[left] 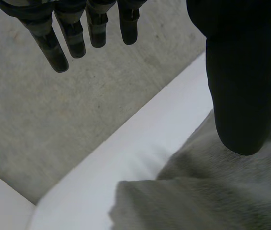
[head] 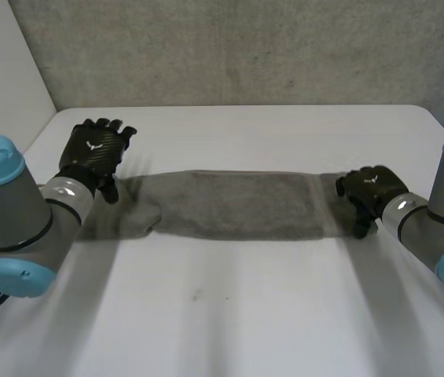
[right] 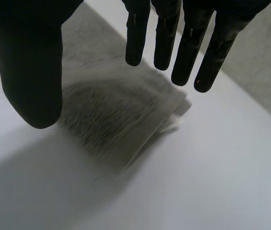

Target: Fold the towel.

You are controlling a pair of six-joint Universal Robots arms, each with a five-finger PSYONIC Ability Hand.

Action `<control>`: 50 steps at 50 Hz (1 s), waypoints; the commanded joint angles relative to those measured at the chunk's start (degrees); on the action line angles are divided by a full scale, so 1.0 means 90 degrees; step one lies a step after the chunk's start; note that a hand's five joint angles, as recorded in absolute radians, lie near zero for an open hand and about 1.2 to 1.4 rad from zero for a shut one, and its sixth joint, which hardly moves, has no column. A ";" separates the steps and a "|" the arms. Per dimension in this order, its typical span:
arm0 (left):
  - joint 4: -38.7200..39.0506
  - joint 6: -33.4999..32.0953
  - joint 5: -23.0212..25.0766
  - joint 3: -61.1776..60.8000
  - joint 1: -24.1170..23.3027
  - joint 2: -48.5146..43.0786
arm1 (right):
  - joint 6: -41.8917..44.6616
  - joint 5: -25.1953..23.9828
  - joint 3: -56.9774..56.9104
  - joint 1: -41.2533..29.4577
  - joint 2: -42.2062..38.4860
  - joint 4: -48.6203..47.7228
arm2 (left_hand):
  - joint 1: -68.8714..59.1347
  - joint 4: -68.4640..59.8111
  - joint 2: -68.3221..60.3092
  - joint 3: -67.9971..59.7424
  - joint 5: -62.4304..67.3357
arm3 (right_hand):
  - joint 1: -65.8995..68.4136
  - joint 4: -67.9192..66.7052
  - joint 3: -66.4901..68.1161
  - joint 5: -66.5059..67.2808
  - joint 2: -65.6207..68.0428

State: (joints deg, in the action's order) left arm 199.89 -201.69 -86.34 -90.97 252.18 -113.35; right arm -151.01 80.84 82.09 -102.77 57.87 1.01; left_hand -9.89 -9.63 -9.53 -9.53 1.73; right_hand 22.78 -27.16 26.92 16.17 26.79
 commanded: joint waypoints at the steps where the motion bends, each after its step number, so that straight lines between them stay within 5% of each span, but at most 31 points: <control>1: -0.0003 0.0945 0.0023 -0.0350 0.0163 0.0192 | -0.0027 -0.0086 0.0020 0.0247 -0.0491 -0.0356 | -0.0036 -0.0065 -0.0076 -0.0076 -0.0169 | 0.2061 -0.1574 0.1601 0.1684 0.1616; 5: 0.0026 0.0965 0.0013 -0.0400 0.0252 0.0231 | -0.0018 -0.0057 -0.0029 0.0276 -0.0668 -0.0562 | -0.0018 -0.0046 -0.0058 -0.0058 -0.0187 | 0.4346 -0.3859 0.3886 0.3969 0.3900; 6: 0.0026 0.0975 0.0013 -0.0400 0.0290 0.0231 | -0.0018 -0.0057 -0.0039 0.0325 -0.0697 -0.0668 | -0.0018 -0.0046 -0.0058 -0.0058 -0.0187 | 0.6338 -0.5850 0.5877 0.5961 0.5892; 11: 0.0036 0.0975 0.0003 -0.0409 0.0330 0.0231 | 0.0197 0.0168 0.0010 0.0687 -0.0571 -0.0952 | -0.0018 -0.0046 -0.0058 -0.0058 -0.0187 | 0.6358 -0.5871 0.5898 0.5981 0.5912; 18: 0.0046 0.0975 -0.0007 -0.0507 0.0339 0.0309 | 0.1307 0.1162 0.0263 0.1310 0.0180 -0.1420 | -0.0018 -0.0046 -0.0058 -0.0058 -0.0187 | 0.6358 -0.5871 0.5898 0.5981 0.5912; 25: 0.0046 0.0984 0.0003 -0.0536 0.0349 0.0485 | 0.2141 0.1183 0.0205 0.1507 0.0338 -0.1636 | -0.0018 -0.0046 -0.0058 -0.0058 -0.0187 | 0.6358 -0.5871 0.5898 0.5981 0.5912; 36: 0.0055 0.0984 -0.0016 -0.0634 0.0261 0.0534 | 0.1926 0.0334 -0.0430 -0.1140 0.0396 -0.2280 | -0.0012 -0.0041 -0.0053 -0.0053 -0.0192 | 0.6358 -0.5871 0.5898 0.5981 0.5912; 38: 0.0046 0.0984 -0.0026 -0.0644 0.0261 0.0543 | 0.2100 -0.0045 -0.0711 -0.2111 0.0018 -0.2533 | -0.0012 -0.0041 -0.0053 -0.0053 -0.0192 | 0.6358 -0.5871 0.5898 0.5981 0.5912; 41: 0.0046 0.0984 -0.0036 -0.0644 0.0261 0.0543 | 0.2238 -0.0272 -0.0859 -0.2507 -0.0209 -0.2583 | -0.0012 -0.0041 -0.0053 -0.0053 -0.0192 | 0.6358 -0.5871 0.5898 0.5981 0.5912; 46: 0.0055 0.0984 -0.0016 -0.0741 0.0261 0.0621 | 0.2843 -0.1421 -0.1298 -0.3413 -0.1134 -0.2622 | -0.0012 -0.0041 -0.0053 -0.0053 -0.0192 | 0.6358 -0.5871 0.5898 0.5981 0.5912; 50: 0.0055 0.0984 -0.0016 -0.0771 0.0252 0.0631 | 0.2893 -0.1619 -0.1494 -0.3532 -0.1606 -0.2534 | -0.0012 -0.0041 -0.0053 -0.0053 -0.0192 | 0.6358 -0.5871 0.5898 0.5981 0.5912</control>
State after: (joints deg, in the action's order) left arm 200.35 -192.83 -86.58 -97.27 254.54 -107.98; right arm -127.35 71.51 71.47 -131.68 50.40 -22.65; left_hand -9.89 -9.61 -9.48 -9.52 1.73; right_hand 54.46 -68.37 68.24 56.27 67.30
